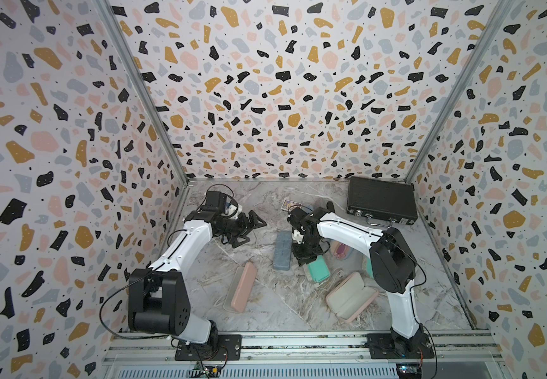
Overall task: Close the glasses case
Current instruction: Move the glasses case to the center of the board.
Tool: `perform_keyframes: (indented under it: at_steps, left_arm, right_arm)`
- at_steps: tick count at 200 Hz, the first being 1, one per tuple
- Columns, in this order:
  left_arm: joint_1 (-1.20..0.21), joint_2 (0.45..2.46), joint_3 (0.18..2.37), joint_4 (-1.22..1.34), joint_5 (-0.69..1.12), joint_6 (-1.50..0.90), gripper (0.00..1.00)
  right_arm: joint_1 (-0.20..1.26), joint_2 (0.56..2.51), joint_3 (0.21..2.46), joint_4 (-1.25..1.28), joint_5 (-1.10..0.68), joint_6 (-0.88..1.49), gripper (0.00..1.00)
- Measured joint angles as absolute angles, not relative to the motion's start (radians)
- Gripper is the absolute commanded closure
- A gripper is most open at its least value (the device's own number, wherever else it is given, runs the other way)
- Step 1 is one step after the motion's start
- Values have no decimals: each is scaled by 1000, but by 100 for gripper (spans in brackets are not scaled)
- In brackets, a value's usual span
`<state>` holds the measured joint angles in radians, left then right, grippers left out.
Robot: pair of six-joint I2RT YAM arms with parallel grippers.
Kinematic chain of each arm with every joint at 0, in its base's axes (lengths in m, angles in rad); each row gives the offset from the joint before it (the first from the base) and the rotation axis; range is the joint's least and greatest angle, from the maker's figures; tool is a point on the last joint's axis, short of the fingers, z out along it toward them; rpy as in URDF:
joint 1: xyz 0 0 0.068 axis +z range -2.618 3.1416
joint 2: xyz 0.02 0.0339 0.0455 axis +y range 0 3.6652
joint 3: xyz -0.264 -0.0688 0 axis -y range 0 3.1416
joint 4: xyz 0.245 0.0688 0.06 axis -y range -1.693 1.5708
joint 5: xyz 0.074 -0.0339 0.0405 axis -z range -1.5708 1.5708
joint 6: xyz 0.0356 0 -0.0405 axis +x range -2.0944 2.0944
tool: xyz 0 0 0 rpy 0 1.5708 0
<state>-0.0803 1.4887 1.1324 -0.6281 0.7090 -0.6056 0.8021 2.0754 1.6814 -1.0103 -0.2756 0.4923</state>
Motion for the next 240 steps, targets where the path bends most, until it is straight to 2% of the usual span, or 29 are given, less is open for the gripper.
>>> perform_keyframes:
  at_steps: [106, 147, 208, 240]
  left_arm:
    - [-27, 1447, 1084, -636, 738, -579, 0]
    - [-22, 1433, 1079, -635, 744, -579, 0]
    - [-22, 1432, 1031, -599, 757, -606, 0]
    - [-22, 1432, 1021, -586, 764, -618, 0]
  right_arm:
    - [858, 2337, 2119, -1105, -368, 476, 89]
    - [860, 2322, 2098, -1100, -315, 502, 89]
    - [826, 2135, 1790, -1076, -174, 578, 88]
    - [801, 2118, 1762, -1048, -173, 603, 84]
